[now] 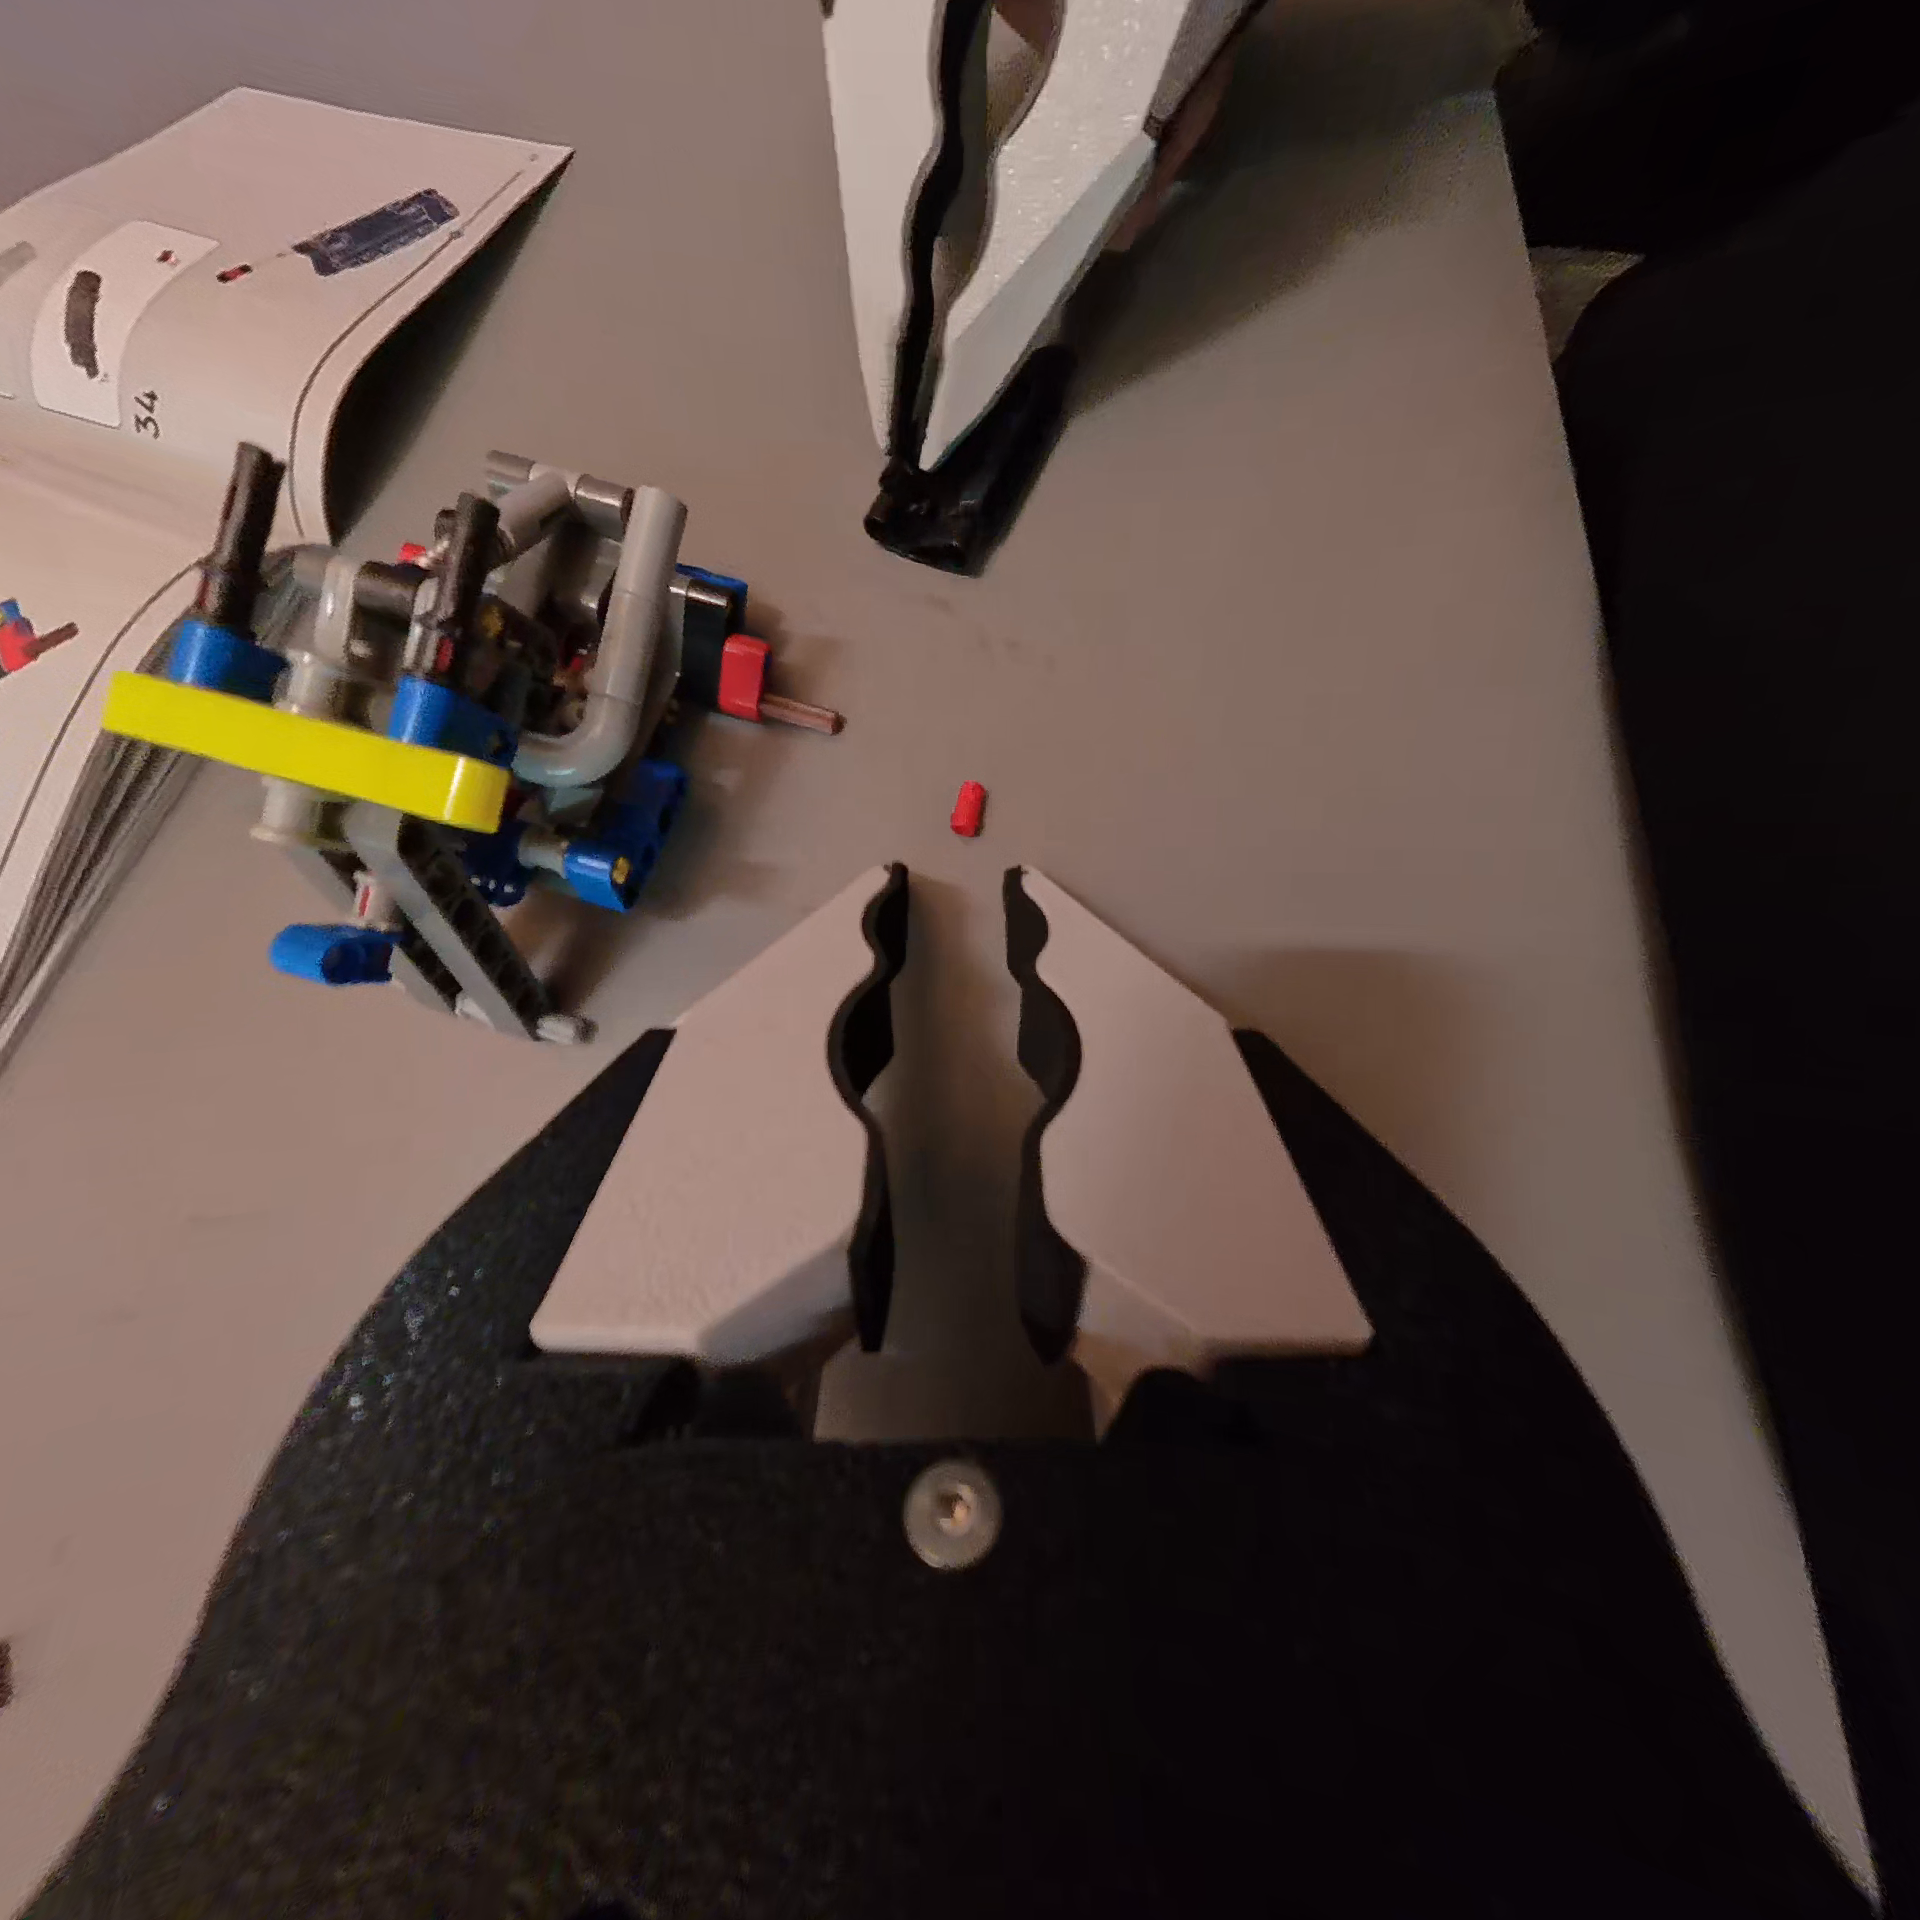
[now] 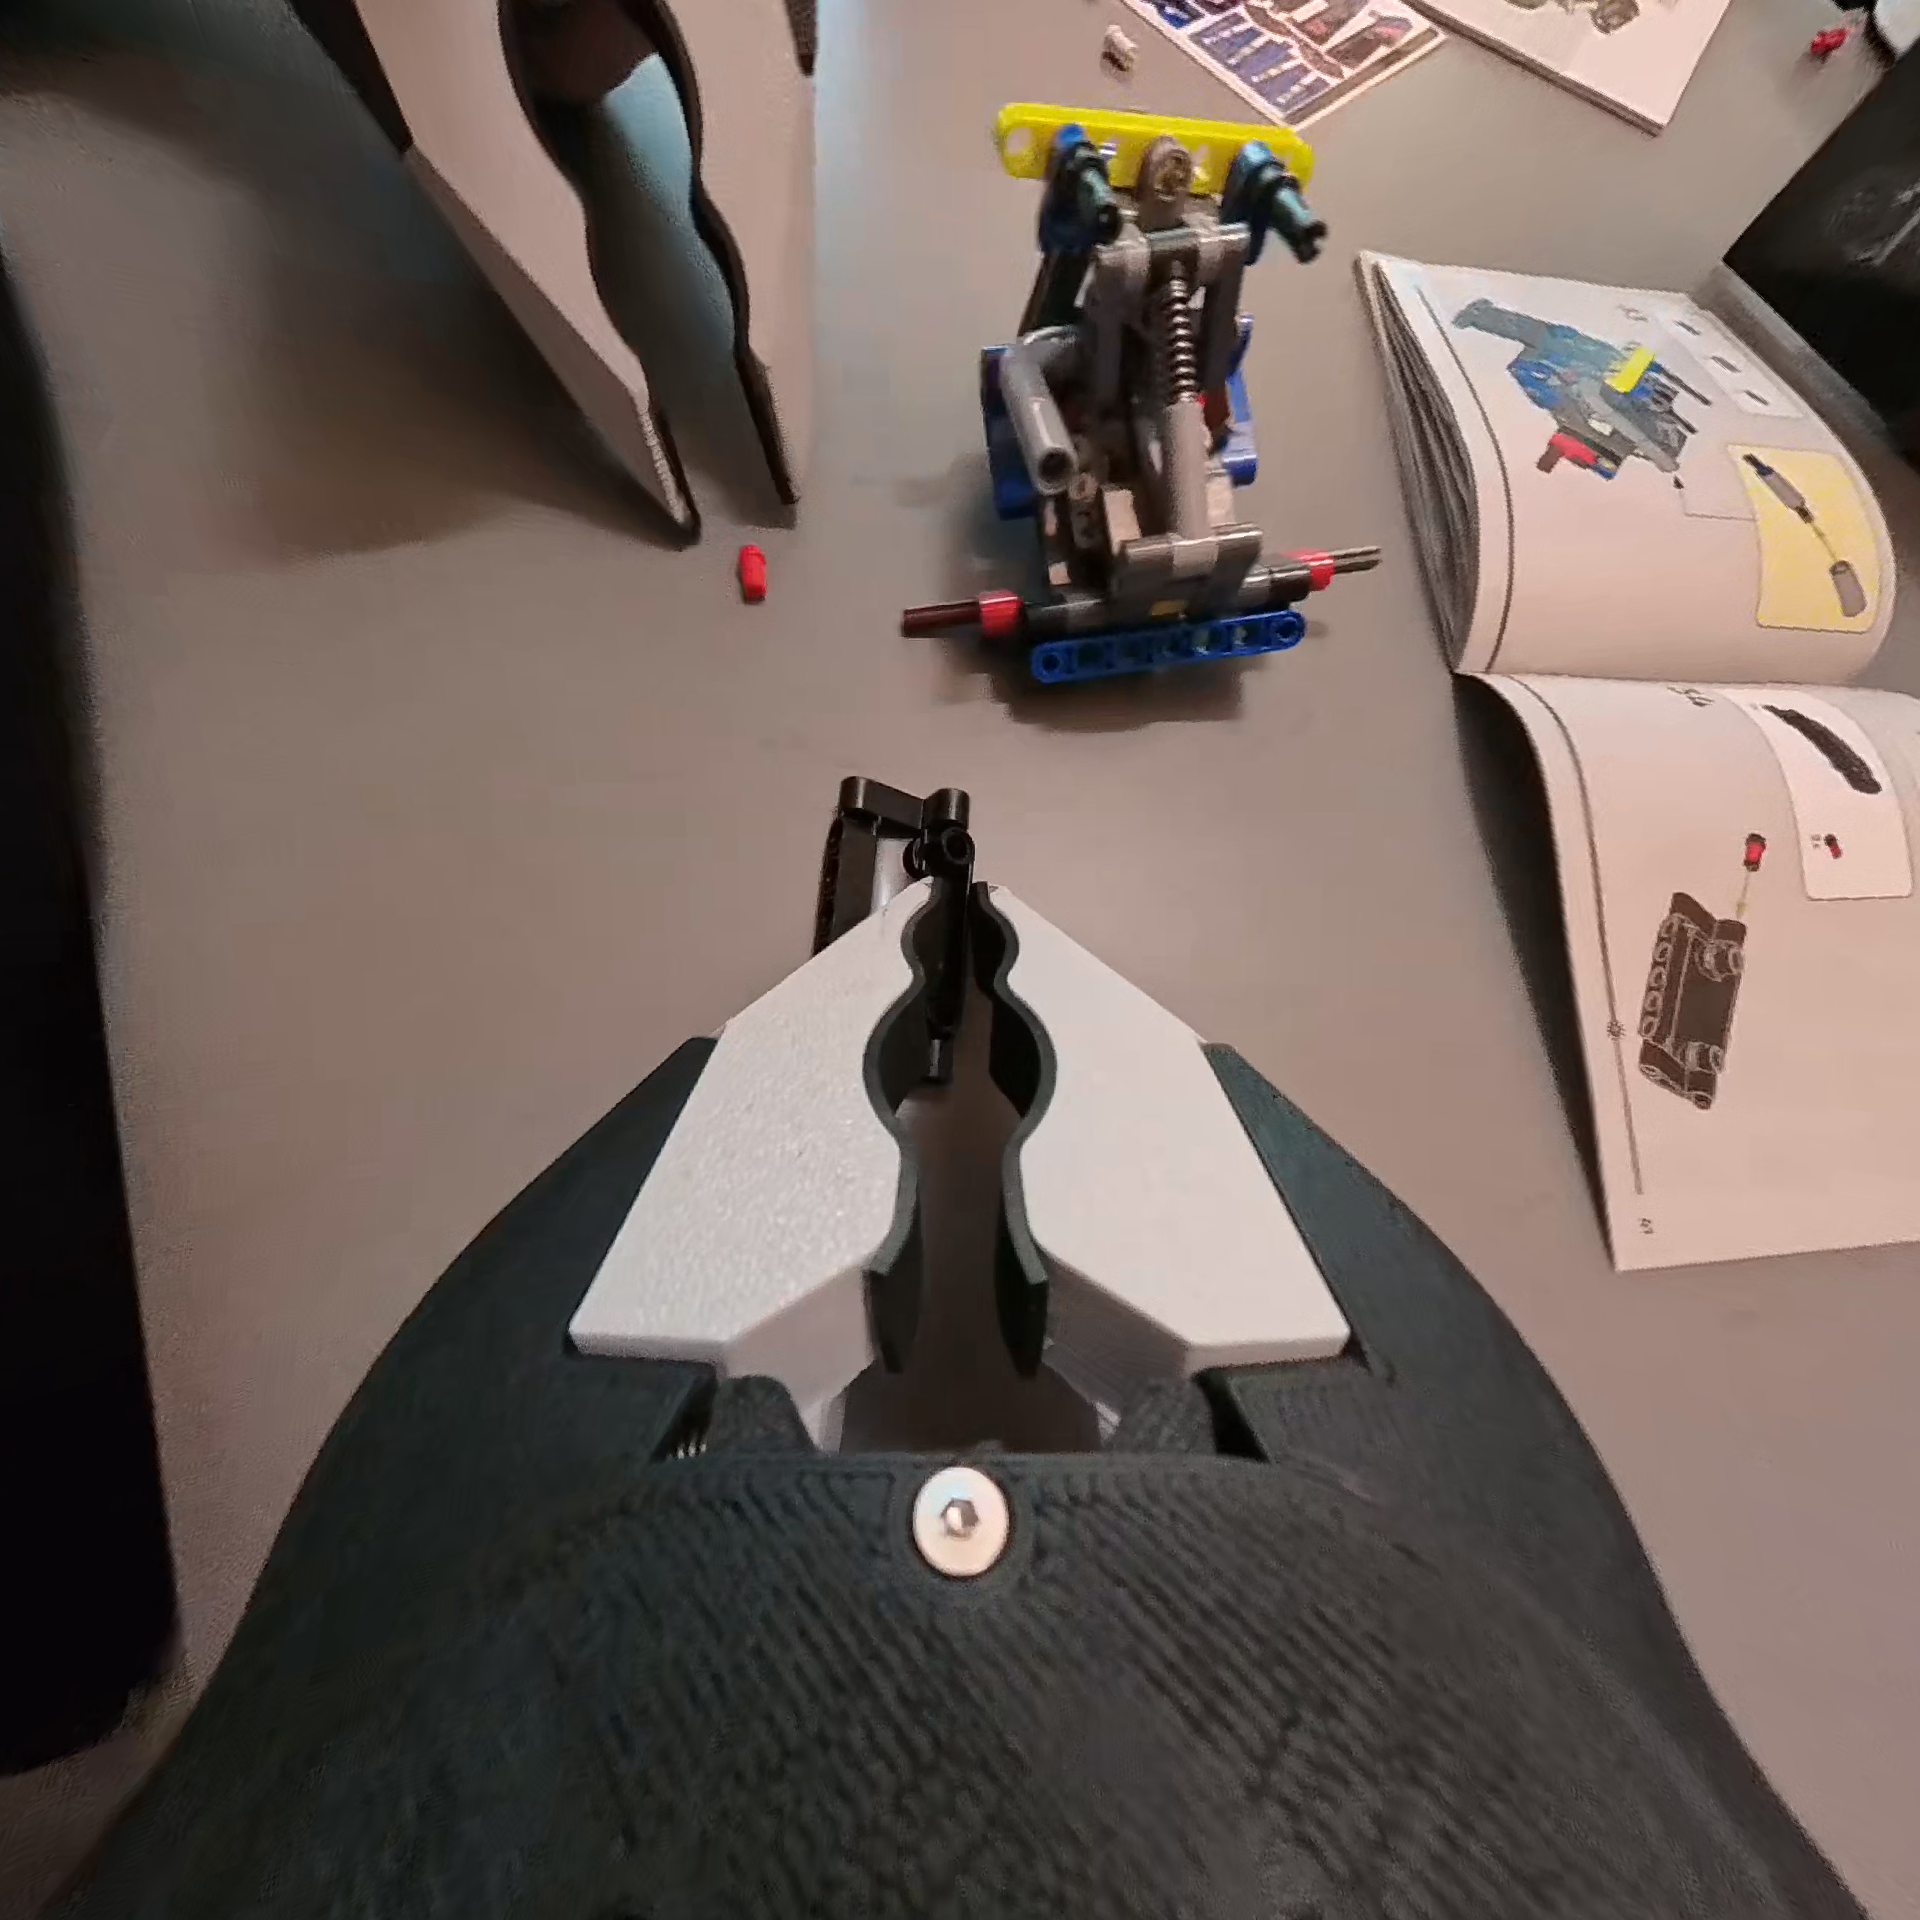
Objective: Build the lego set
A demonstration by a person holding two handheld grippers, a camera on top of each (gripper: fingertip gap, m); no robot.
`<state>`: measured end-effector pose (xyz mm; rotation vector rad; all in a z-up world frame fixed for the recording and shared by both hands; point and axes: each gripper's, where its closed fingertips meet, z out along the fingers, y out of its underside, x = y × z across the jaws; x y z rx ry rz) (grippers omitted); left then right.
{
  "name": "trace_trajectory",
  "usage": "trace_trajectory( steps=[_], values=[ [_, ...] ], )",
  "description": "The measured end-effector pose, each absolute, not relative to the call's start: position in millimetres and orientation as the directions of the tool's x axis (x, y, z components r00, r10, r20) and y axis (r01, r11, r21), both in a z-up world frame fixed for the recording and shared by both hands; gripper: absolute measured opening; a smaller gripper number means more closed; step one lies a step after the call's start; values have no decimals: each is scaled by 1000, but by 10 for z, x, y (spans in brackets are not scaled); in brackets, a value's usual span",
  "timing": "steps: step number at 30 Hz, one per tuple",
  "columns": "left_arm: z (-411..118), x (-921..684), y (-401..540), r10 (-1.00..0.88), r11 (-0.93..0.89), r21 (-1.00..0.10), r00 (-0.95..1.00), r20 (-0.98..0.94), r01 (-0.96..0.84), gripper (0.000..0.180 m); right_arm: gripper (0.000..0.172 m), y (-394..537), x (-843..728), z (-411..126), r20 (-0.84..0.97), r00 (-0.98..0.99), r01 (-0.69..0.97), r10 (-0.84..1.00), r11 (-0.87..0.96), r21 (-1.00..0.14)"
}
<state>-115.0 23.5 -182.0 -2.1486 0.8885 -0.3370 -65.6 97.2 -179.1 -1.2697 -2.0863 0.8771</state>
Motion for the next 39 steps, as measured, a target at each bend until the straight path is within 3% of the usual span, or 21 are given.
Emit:
trace_trajectory(
  steps=[11, 19, 26, 39],
  values=[
    [-1824, -1095, 157, -675, -528, -743, 734, 75, -410, 15, 3, 708, -710, -1794, 128, -479, 520, 868, 398, -756],
    [-1834, -1084, 297, -683, -484, -741, 730, -12, -465, 16, 1, 624, -734, -1788, 188, -532, 464, 825, 470, -751],
    [-1844, -1029, 305, -718, -458, -738, 696, -22, -496, 3, 0, 612, -753, -1788, 228, -540, 439, 810, 502, -745],
    [-1807, -959, 409, -725, -449, -755, 688, -5, -479, 1, 0, 544, -808, -1789, 269, -568, 398, 778, 546, -737]
  ],
)
